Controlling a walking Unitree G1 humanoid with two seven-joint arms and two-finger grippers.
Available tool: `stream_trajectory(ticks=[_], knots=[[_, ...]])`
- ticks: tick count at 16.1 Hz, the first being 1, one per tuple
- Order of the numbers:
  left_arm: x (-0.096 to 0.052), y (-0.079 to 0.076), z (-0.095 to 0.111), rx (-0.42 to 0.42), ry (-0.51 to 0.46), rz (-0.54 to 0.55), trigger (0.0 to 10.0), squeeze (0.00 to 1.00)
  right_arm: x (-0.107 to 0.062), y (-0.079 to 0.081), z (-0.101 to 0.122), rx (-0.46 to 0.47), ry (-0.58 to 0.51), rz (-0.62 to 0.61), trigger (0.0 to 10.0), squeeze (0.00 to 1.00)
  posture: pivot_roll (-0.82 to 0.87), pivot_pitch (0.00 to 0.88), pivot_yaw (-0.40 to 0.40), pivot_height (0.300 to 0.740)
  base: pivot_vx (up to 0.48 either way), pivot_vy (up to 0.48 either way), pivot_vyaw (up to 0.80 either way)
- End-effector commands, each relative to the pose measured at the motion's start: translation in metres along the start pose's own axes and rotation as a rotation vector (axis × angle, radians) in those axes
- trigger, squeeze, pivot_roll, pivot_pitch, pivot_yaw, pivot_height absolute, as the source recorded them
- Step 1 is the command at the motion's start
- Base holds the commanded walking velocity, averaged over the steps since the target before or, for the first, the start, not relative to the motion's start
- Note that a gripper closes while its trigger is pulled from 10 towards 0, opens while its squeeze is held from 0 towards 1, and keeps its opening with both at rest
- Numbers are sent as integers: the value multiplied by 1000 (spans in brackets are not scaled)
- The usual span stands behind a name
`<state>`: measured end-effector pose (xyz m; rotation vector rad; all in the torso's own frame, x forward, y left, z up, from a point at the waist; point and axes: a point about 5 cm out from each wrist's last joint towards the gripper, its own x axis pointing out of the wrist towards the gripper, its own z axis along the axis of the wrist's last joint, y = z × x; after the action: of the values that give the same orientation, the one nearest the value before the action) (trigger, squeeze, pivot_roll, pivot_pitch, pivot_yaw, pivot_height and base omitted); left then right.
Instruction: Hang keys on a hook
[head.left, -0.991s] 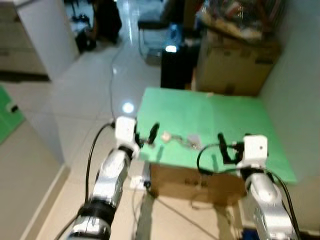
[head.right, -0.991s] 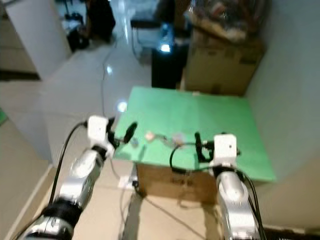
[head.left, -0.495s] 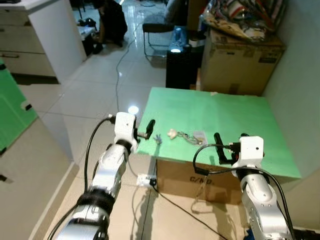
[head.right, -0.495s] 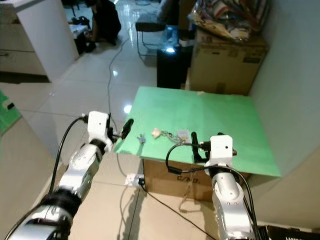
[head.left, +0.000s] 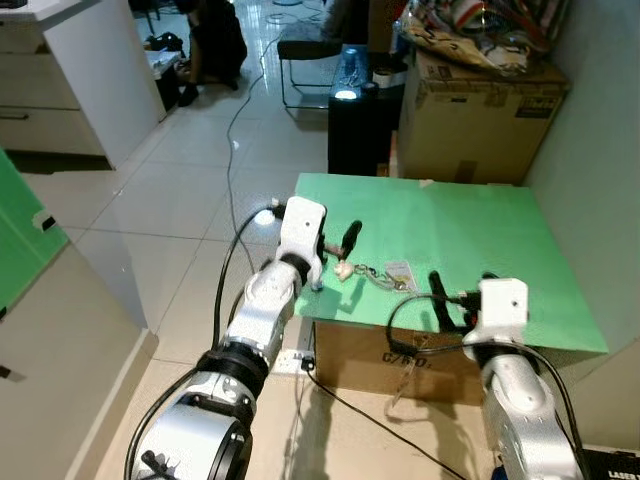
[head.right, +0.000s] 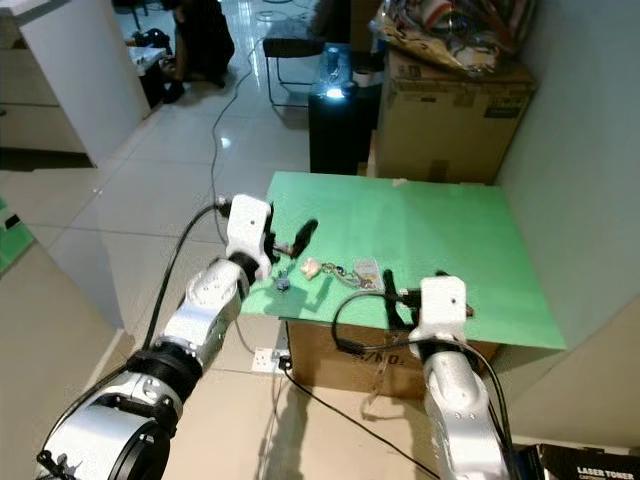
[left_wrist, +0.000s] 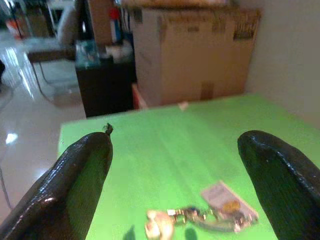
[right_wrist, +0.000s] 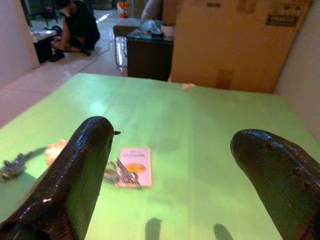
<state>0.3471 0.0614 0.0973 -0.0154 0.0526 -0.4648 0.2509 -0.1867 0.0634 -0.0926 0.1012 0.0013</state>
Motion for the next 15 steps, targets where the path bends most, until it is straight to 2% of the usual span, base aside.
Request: stream_trajectory(ticks=[1, 2, 5, 7, 10, 15], knots=[[2, -2, 1, -1, -8, -5, 10000, 0, 0, -3, 10, -15, -46, -18, 10000, 0, -222, 0, 79, 740, 480, 0, 0], [4, -6, 2, -5, -9, -14, 10000, 0, -1, -4, 9, -26, -35, -27, 10000, 0, -228, 0, 82, 740, 480, 0, 0], [7, -12, 5, -25, -15, -34, 10000, 0, -7, -4, 5, -22, -13, -27, 10000, 0, -241, 0, 85, 740, 480, 0, -704], [8, -10, 6, 38, -23, 12, 10000, 0, -9, -5, 6, -25, -27, -32, 10000, 0, -246, 0, 84, 740, 384, 0, -222], [11, -7, 11, 34, -30, 23, 10000, 0, -10, -6, 8, -28, -31, -33, 10000, 0, -246, 0, 82, 740, 0, 0, 0], [12, 12, 14, 19, -11, 131, 10000, 0, -11, -3, 8, -28, -27, -23, 10000, 0, -242, 0, 77, 740, 0, 0, 0]])
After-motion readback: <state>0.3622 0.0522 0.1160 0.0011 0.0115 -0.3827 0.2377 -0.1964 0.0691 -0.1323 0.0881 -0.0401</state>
